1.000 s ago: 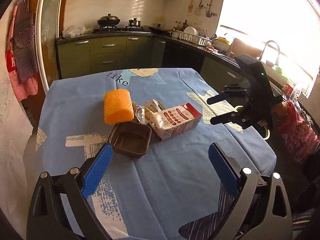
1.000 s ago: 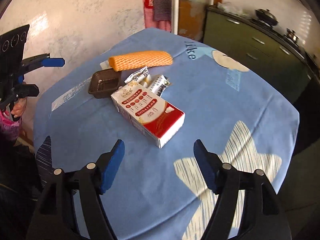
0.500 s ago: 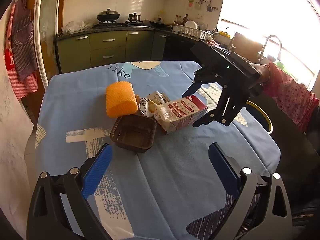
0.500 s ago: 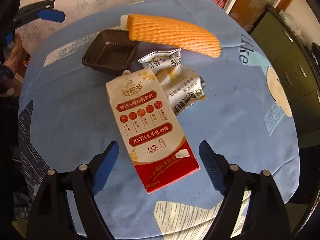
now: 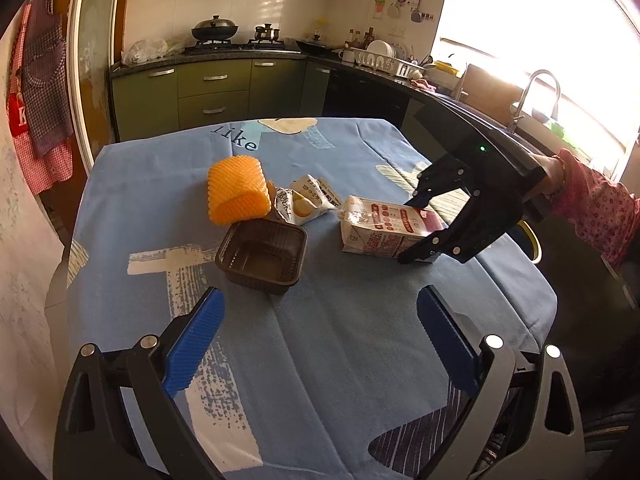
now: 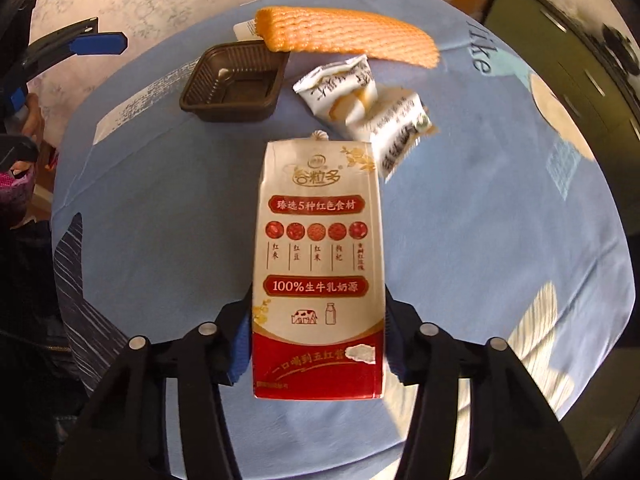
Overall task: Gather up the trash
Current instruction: 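Carry the milk carton to the bin and release it with the right gripper, then grasp the brown plastic tray with the left gripper, then lift the brown tray and carry it toward the bin with the left gripper, then release the brown tray into the bin with the left gripper, then grasp the white snack wrapper with the right gripper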
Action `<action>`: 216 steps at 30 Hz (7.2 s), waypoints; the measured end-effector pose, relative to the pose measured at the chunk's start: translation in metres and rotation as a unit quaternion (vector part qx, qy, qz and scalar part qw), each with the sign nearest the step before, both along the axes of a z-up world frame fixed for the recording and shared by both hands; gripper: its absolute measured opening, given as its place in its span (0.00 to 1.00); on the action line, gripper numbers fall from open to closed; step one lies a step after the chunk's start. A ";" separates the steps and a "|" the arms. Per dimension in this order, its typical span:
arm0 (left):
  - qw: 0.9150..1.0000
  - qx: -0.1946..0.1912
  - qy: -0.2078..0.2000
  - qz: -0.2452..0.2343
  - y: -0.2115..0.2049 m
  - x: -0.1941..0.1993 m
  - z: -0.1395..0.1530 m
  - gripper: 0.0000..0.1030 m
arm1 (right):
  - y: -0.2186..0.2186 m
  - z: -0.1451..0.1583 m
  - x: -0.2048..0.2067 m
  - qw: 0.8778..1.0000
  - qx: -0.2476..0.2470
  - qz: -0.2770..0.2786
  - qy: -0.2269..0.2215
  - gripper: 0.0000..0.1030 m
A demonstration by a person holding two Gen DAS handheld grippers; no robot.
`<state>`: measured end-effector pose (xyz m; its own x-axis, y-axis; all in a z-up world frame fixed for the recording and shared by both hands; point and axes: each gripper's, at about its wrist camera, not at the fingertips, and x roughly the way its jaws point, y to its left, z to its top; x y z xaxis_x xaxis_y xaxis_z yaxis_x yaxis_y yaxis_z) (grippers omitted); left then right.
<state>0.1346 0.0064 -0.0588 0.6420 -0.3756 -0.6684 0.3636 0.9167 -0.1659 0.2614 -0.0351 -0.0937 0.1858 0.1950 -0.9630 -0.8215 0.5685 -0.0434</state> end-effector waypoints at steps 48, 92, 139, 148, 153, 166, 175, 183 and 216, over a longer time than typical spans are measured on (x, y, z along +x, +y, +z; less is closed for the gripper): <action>0.998 0.054 0.002 -0.041 -0.059 -0.005 0.002 0.93 | -0.292 0.017 -0.177 0.776 0.209 -0.569 -0.174 0.71; 0.986 0.118 0.112 -0.040 -0.022 0.132 -0.063 0.67 | -0.194 -0.003 -0.145 0.815 0.262 -0.500 -0.130 0.73; 0.925 0.077 0.096 -0.359 -0.411 0.093 -0.003 0.67 | -0.363 -0.007 -0.277 0.659 0.271 -0.663 -0.229 0.76; 0.918 0.098 0.112 -0.369 -0.510 0.113 -0.041 0.73 | -0.377 -0.017 -0.280 0.647 0.275 -0.676 -0.222 0.78; 0.928 0.090 0.102 -0.347 -0.504 0.120 -0.041 0.82 | -0.381 -0.021 -0.279 0.641 0.278 -0.682 -0.218 0.78; 0.966 0.009 0.046 -0.254 -0.345 0.096 0.009 0.89 | -0.361 -0.021 -0.259 0.664 0.270 -0.666 -0.206 0.78; 0.997 -0.014 -0.012 -0.081 -0.164 0.091 0.024 0.93 | -0.294 -0.003 -0.197 0.739 0.248 -0.596 -0.193 0.78; 0.997 0.008 -0.051 0.063 -0.033 0.091 0.013 0.94 | -0.210 0.018 -0.131 0.817 0.238 -0.496 -0.174 0.78; 0.976 -0.038 -0.020 0.212 0.091 0.096 -0.036 0.95 | 0.089 0.001 0.075 0.983 -0.057 0.167 -0.049 0.75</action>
